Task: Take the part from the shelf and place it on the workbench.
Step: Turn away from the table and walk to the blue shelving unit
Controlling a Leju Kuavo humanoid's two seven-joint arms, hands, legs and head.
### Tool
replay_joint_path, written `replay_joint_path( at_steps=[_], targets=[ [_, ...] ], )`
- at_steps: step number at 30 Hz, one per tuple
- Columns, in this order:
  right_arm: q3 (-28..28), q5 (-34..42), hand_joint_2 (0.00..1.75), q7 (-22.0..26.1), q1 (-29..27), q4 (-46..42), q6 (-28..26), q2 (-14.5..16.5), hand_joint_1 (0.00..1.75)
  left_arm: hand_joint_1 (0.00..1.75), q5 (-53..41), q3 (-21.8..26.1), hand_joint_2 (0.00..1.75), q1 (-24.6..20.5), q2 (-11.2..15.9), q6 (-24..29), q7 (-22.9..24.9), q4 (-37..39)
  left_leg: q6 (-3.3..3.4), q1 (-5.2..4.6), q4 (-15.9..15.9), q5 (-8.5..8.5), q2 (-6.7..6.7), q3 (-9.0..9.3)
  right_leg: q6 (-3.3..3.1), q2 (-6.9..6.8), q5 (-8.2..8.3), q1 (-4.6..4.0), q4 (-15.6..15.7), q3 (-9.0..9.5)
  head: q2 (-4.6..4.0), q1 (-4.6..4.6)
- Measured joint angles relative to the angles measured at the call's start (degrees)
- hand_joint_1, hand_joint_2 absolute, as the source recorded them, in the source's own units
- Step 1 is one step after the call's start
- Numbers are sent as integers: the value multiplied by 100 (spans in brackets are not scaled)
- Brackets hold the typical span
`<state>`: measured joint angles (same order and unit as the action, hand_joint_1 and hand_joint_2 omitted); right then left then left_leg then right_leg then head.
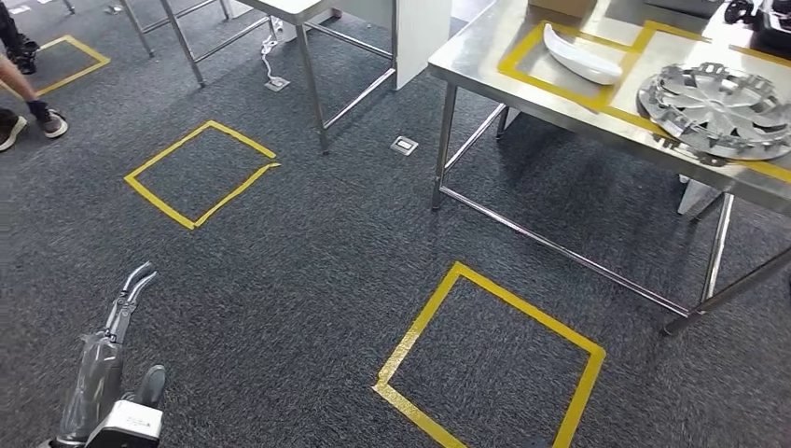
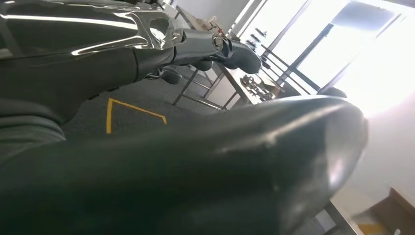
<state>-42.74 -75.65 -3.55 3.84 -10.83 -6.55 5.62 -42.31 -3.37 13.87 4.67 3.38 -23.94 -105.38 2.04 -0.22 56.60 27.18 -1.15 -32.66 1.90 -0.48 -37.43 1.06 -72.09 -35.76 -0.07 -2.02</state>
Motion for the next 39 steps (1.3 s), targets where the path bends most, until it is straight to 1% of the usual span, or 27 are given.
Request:
replay_joint_path(
  at_steps=[1, 2, 4, 5, 7, 9, 10, 12, 14, 16, 17, 19, 20, 22, 23, 25, 27, 28, 29, 30, 31, 32, 33, 34, 36, 38, 39],
  targets=[
    [-1, 3, 0, -1, -16, 1, -1, -5, 0, 0, -13, -2, 0, -10, -3, 30, 65, 34, 1, 1, 2, -1, -82, 1, 1, 17, -11, -1, -184, -108, 1, 3],
    [-2, 0, 0, -3, -24, 1, -1, -7, 0, 0, -20, 13, 0, -31, -3, 55, 175, 93, -1, 5, 4, -1, -165, 6, -2, 27, 89, 2, -150, -118, 1, 4],
    [-2, -23, 0, -15, -25, 1, -1, -7, 0, 0, 93, 125, 0, -166, -3, -1, 455, 368, -21, 21, 23, 1, -332, 13, -7, 118, 509, 23, 517, 151, 1, 7],
    [-1, -41, 0, -24, -22, 2, -1, -4, 0, 0, 255, 255, 0, -302, 3, -96, 565, 664, -49, 19, 47, 5, -418, 2, -7, 236, 665, 40, 904, 316, 1, 12],
    [2, -81, 0, -47, 0, 4, -1, 9, 0, 0, 575, 650, 0, -710, 68, -238, 658, 1669, -125, 22, 74, -3, -567, -41, -37, 400, 793, 54, 1333, 492, 1, 21],
    [3, -116, 0, -72, 51, 5, -1, 35, 0, 0, 668, 1170, 0, -1201, 237, -239, 712, 3212, -204, 35, 41, -43, -663, -72, -114, 370, 803, 44, 1362, 505, 1, 19],
    [3, -127, 0, -86, 79, 4, -1, 50, 0, 0, 665, 1440, 0, -1402, 342, -238, 766, 4033, -235, 39, 37, -48, -623, -78, -153, 335, 822, 45, 1367, 510, 1, 17],
    [2, -139, 0, -118, 98, 1, -1, 67, 0, 0, 769, 1916, 0, -1705, 485, -374, 1058, 5455, -285, 33, 271, 94, -330, -197, -222, 255, 849, 54, 1377, 507, 1, -38],
    [0, -130, 0, -154, 60, 0, -2, 66, 0, 0, 989, 2318, 0, -1862, 511, -594, 1568, 6575, -323, 36, 958, 439, -11, -554, -260, 141, 842, 37, 1377, 500, 1, -96],
    [-4, -115, 0, -168, 16, 1, -4, 61, 0, 0, 1149, 2644, 0, -1839, 460, -709, 1893, 7375, -335, 47, 1627, 661, 71, -931, -280, 13, 818, 20, 1375, 498, 1, -111],
    [-7, -108, 0, -168, 2, 1, -7, 60, 0, 0, 1186, 2778, 0, -1810, 433, -728, 1944, 7682, -331, 48, 1696, 622, 81, -990, -284, -61, 801, 13, 1374, 504, 1, -115],
    [-10, -101, 0, -169, -6, 1, -11, 58, 0, 0, 1240, 2970, 0, -1804, 408, -750, 2029, 8118, -308, 42, 1141, 278, 176, -735, -270, -236, 753, -1, 1375, 546, 1, -115],
    [-10, -98, 0, -177, -2, 1, -14, 58, 0, 0, 1307, 3061, 0, -1826, 401, -778, 2189, 8296, -293, 27, 719, 112, 318, -516, -253, -322, 723, -13, 1376, 577, 1, -116],
    [-10, -104, 0, -195, 10, 1, -20, 55, 0, 0, 1473, 3269, 0, -1859, 354, -842, 2841, 8582, -253, -19, 185, -43, 498, -222, -194, -463, 658, -39, 1383, 638, 1, -102],
    [-9, -115, 0, -202, 16, 1, -21, 53, 0, 0, 1528, 3377, 0, -1836, 312, -863, 3173, 8706, -232, -44, 116, -33, 510, -183, -161, -518, 634, -46, 1393, 665, 1, -97],
    [-9, -140, 0, -198, 23, 1, -21, 50, 0, 0, 1549, 3545, 0, -1722, 226, -876, 3512, 8898, -169, -47, 102, -33, 372, -175, -92, -597, 594, -34, 1422, 720, 1, -87],
    [-8, -154, 0, -187, 18, 1, -20, 50, 0, 0, 1549, 3648, 0, -1649, 153, -880, 3570, 9030, -96, -15, 62, -53, 229, -151, -41, -402, 439, -20, 1243, 678, 1, -74],
    [-7, -160, 0, -185, 12, 1, -19, 47, 0, 0, 1553, 3686, 0, -1647, 122, -885, 3587, 9073, -62, 3, 45, -62, 151, -138, -28, -243, 282, -15, 973, 560, 0, -61],
    [-4, -169, 0, -181, 7, 1, -17, 40, 0, 0, 1564, 3723, 44, -1656, 92, -901, 3612, 9112, -41, -1, 44, -59, 72, -136, -27, -91, 100, -18, 594, 382, 0, -49],
    [-3, -180, 0, -177, 0, 1, -14, 32, 0, 0, 1577, 3756, 87, -1665, 67, -927, 3647, 9148, -24, -4, 45, -58, -9, -135, -28, -21, -58, -22, 184, 168, 0, -41],
    [-2, -192, 0, -173, -6, 1, -9, 25, 0, 0, 1590, 3787, 131, -1668, 44, -957, 3685, 9180, -19, -8, 46, -56, -92, -131, -32, 10, -136, -27, -127, -12, 0, -33],
    [-2, -204, 0, -168, -9, 1, -3, 21, 0, 0, 1598, 3819, 175, -1664, 23, -988, 3716, 9209, -17, -11, 48, -55, -177, -126, -40, 24, -99, -31, -240, -109, 1, -31],
    [-2, -213, 0, -166, -10, 1, 3, 17, 0, 0, 1598, 3844, 175, -1660, 4, -1016, 3734, 9232, -18, -12, 50, -54, -263, -116, -53, 39, 54, -31, -111, -94, 1, -28],
    [-1, -221, 0, -165, -7, 1, 8, 13, 0, 0, 1591, 3864, 175, -1659, -14, -1040, 3740, 9249, -22, -11, 54, -51, -349, -105, -70, 81, 281, -30, 226, 26, 1, -27],
    [2, -234, 0, -163, 2, 2, 13, 1, 0, 0, 1545, 3888, 175, -1667, -49, -1098, 3740, 9273, -49, -10, 82, -37, -510, -106, -96, 345, 664, -13, 1012, 336, 0, -26],
    [5, -243, 0, -160, 14, 3, 24, -6, 0, 0, 1463, 3904, 175, -1675, -78, -1156, 3750, 9294, -107, -3, 105, -28, -639, -135, -115, 509, 763, -18, 1346, 470, 0, -25],
    [7, -248, 0, -157, 20, 3, 30, -6, 0, 0, 1420, 3908, 175, -1674, -88, -1182, 3758, 9306, -143, 2, 104, -33, -699, -150, -131, 462, 761, -33, 1357, 482, 1, -26]
  ],
)
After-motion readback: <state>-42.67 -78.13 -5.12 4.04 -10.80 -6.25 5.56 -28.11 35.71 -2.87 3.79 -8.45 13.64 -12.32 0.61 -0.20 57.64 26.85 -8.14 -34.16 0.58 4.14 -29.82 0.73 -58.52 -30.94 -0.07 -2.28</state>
